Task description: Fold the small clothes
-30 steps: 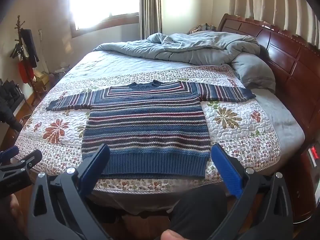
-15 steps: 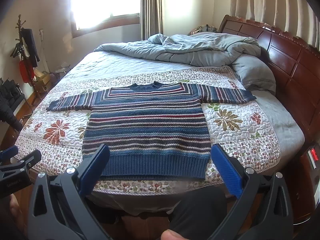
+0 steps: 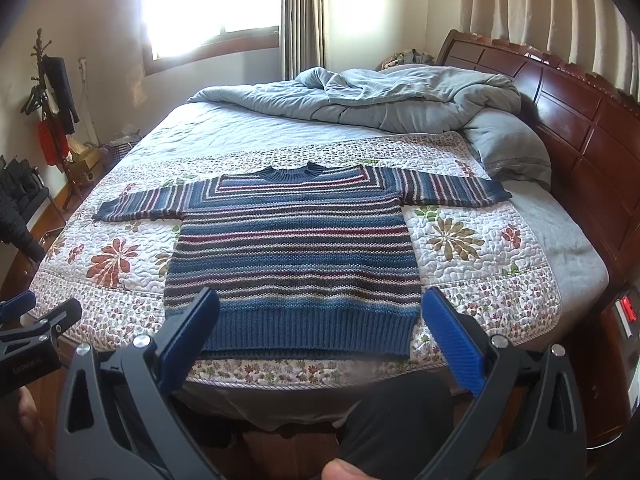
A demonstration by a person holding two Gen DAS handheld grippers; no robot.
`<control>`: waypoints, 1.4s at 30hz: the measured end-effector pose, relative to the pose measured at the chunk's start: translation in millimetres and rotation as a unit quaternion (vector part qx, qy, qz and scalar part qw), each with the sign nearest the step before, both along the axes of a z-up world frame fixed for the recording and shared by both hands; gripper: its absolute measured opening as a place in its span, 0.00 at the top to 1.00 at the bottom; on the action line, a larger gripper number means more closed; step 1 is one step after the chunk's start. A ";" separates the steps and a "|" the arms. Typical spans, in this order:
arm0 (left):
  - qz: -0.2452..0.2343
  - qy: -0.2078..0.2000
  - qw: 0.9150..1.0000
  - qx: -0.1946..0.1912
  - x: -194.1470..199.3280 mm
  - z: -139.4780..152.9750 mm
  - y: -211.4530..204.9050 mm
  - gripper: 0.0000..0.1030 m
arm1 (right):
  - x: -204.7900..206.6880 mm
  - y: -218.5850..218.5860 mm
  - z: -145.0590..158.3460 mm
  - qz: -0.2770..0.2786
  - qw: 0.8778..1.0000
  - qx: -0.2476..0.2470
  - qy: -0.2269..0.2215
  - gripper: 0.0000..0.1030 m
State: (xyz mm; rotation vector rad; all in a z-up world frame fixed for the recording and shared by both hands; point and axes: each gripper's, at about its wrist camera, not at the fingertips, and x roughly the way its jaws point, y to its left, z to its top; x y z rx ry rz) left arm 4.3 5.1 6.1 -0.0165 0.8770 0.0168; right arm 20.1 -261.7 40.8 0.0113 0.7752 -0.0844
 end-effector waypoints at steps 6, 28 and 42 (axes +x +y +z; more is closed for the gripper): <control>0.002 -0.002 1.000 0.003 -1.6 1.6 1.8 0.04 | -2.3 -5.0 -2.8 -0.002 1.000 0.006 0.002 0.02; 0.007 -0.001 1.000 0.008 -3.1 -3.2 1.2 0.04 | -0.3 -5.2 -6.6 -0.004 1.000 0.009 0.007 0.02; 0.007 0.004 1.000 0.005 1.9 -7.2 -2.9 0.04 | 5.3 -6.0 -11.9 -0.005 1.000 0.010 0.015 0.02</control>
